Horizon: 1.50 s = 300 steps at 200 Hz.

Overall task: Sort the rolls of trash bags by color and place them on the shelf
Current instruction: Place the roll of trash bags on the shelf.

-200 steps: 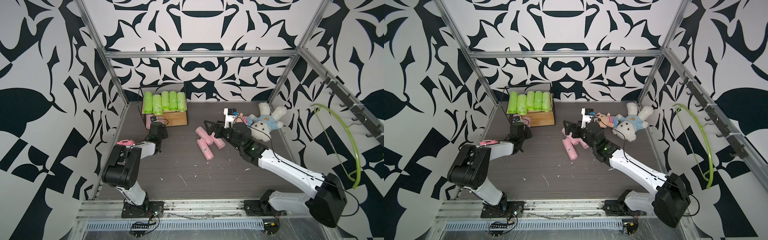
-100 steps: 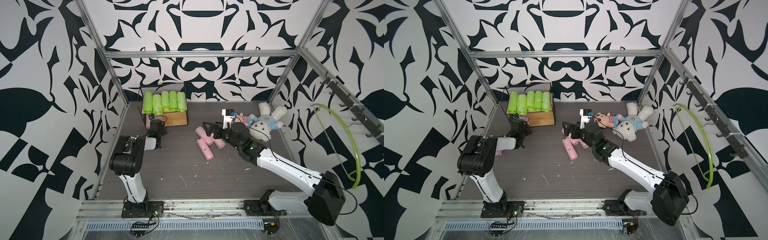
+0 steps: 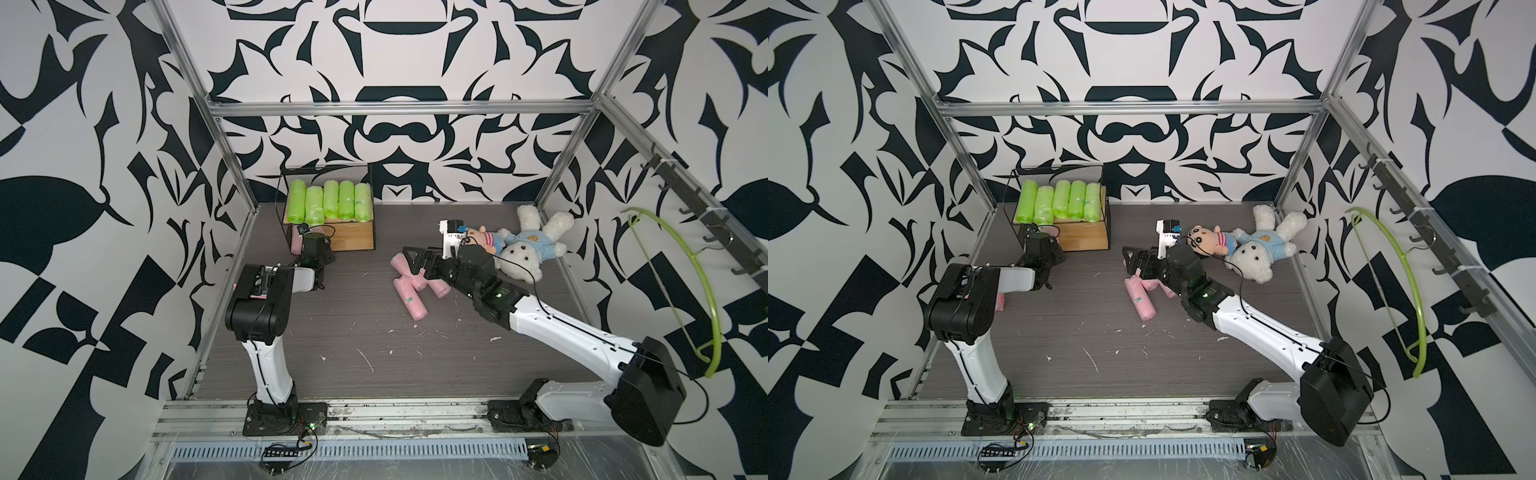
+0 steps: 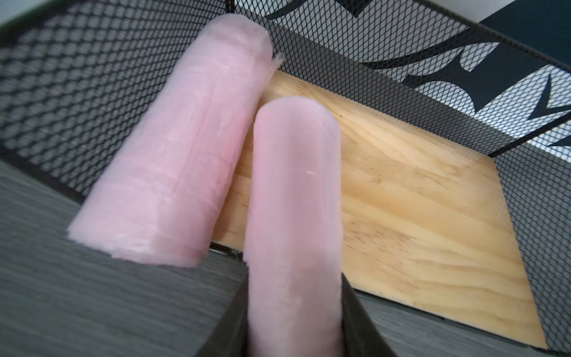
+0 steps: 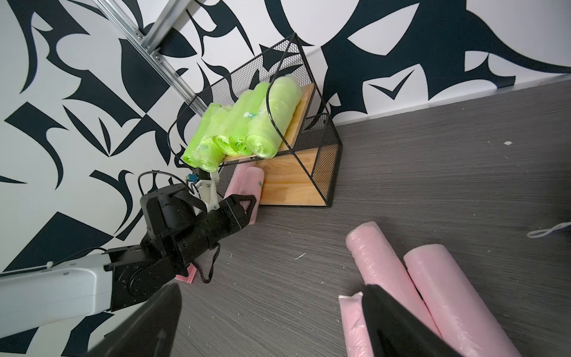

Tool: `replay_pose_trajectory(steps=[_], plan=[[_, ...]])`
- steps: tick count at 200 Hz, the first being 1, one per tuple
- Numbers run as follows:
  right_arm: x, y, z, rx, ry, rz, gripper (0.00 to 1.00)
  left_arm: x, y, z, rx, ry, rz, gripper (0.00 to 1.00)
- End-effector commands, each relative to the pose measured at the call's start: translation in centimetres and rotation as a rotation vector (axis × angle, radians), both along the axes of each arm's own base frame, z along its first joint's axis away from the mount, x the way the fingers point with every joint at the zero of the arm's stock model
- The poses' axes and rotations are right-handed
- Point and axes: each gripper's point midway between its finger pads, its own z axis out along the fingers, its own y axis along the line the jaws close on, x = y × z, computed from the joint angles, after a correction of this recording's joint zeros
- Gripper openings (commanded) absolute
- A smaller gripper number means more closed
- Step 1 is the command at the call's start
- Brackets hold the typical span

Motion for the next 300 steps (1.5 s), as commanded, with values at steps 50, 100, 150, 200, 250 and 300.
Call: replay_pose_trajectory(steps=[50, 100, 150, 200, 250, 300], plan=[[0.2, 0.6, 2.4, 0.068, -0.036, 0.018, 0.96, -2.0, 0.9, 1.8, -0.062, -0.046, 0.057, 0.62], [0.0, 0.9, 2.1, 0.070, -0.027, 0.025, 0.96, -3.3, 1.1, 2.0, -0.095, -0.031, 0.078, 0.73], [-0.3, 0.9, 2.0, 0.067, -0.026, 0.027, 0.95, -6.1, 1.2, 2.3, -0.170, -0.004, 0.108, 0.74], [-0.4, 1.0, 1.2, 0.056, -0.015, 0.033, 0.95, -9.9, 1.9, 2.0, -0.187, 0.024, 0.135, 0.74], [-0.4, 1.2, 0.5, 0.060, 0.000, 0.043, 0.95, -9.8, -1.1, 0.8, -0.358, 0.067, 0.047, 0.61], [-0.8, 1.0, 0.6, 0.058, 0.000, 0.042, 0.95, -7.9, -1.3, 0.4, -0.378, 0.031, 0.062, 0.48]])
